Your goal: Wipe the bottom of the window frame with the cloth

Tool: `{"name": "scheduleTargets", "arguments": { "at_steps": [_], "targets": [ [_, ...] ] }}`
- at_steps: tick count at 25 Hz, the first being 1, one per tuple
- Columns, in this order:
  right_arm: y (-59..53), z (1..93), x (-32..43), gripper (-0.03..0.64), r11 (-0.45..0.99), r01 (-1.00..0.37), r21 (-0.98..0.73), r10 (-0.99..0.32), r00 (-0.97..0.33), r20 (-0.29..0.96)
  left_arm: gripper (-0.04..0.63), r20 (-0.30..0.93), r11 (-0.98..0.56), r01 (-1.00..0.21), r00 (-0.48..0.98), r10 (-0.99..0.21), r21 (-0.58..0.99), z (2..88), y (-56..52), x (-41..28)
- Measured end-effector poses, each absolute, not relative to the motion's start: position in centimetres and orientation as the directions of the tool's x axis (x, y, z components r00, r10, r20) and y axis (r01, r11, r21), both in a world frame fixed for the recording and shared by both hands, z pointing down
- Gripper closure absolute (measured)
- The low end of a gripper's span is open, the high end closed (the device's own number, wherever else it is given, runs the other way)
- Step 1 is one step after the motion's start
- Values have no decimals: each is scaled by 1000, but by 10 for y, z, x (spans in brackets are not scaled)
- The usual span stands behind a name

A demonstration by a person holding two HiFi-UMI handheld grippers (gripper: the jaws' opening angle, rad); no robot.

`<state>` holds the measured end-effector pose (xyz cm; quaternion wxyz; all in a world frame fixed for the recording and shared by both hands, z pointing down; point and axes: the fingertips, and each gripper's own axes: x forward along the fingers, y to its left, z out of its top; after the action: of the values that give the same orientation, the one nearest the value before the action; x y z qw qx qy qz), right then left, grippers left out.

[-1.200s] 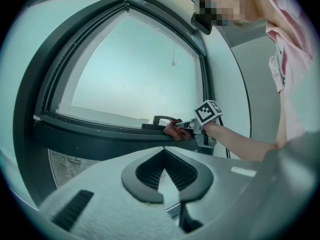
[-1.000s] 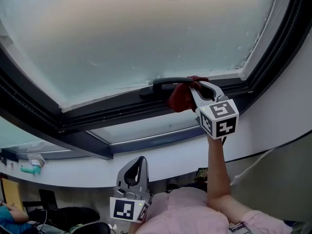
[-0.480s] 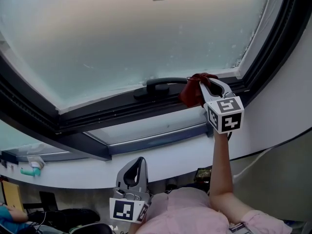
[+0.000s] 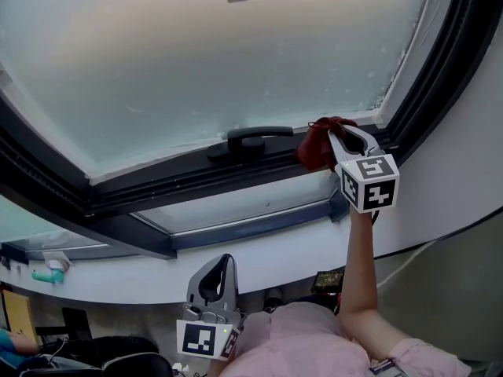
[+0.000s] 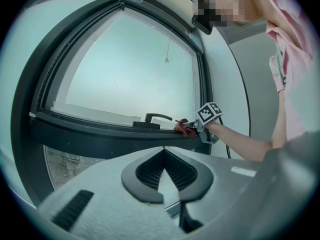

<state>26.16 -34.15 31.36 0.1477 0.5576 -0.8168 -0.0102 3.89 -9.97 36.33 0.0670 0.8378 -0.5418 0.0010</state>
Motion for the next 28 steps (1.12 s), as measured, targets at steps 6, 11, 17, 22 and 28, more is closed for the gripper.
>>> {"name": "scheduleTargets", "arguments": {
  "at_steps": [6,11,17,22,28],
  "targets": [
    [-345,314,281,551,359,-916,179,-921,-316,229,598,75,-402,-909,411,-909,111,364,-100,47],
    [-348,314,296,551,343,-922,177,-925,-299,233,598,72,-396,-912,405,-912,110,364,-102,50],
    [-353,314,311,551,324,-930,174,-932,-281,231,598,72,-385,-916,394,-916,110,365,-103,51],
    [-355,314,323,551,303,-936,178,-937,-258,234,598,73,-383,-917,392,-917,111,366,-103,52],
    [-360,315,342,551,267,-948,175,-946,-223,237,598,71,-383,-917,391,-917,109,365,-104,53]
  ]
}}
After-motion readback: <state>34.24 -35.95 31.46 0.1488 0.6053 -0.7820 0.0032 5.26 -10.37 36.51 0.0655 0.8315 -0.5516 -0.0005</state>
